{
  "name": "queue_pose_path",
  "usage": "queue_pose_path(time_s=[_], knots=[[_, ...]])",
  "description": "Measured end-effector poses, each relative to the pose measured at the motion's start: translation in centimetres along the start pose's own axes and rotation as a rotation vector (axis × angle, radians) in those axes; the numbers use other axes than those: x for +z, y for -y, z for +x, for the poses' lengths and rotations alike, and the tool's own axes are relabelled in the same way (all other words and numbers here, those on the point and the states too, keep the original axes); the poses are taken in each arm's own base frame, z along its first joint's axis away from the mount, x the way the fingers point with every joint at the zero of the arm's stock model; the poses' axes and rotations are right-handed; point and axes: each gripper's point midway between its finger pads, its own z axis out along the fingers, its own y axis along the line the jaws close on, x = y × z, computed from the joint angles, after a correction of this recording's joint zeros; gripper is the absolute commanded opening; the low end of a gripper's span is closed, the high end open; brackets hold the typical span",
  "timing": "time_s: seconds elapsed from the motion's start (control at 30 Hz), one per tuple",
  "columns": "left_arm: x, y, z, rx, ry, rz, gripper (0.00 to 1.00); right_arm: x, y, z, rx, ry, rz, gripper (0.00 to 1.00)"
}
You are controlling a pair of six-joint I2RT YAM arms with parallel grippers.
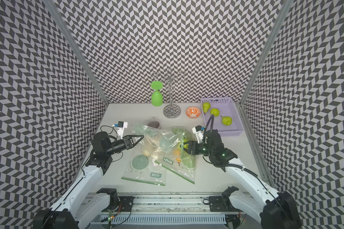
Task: Open the zip-top bag and take out the pear
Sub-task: Pick up the pear from the zipper food storage bag, then place the pear in the basket, then place the zipper food storage bag at the center of the board.
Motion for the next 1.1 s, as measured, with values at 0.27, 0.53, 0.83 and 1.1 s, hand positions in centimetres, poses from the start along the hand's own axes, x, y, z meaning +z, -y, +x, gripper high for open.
queue_pose_path(time_s=[0.27,0.53,0.83,1.1], knots=[[-2.0,-0.8,-4.4,0.011,0.086,-0.039,0.0,-4.9,5.7,-6.8,0.144,0.226,0.126,0.49],[-6.1,-2.2,-11.5,0.03,0.27,-0.113,0.0,-6.1,15.5,-14.8,0.285,0.396,0.344,0.53],[-12.2,-10.5,-15.6,-0.085,0.464,-0.291,0.05,-3.8,25.8,-19.1,0.369,0.381,0.487,0.94],[-11.6,-16.0,-13.4,-0.18,0.405,-0.402,0.75,-6.1,20.7,-18.5,0.243,0.398,0.453,0.97]])
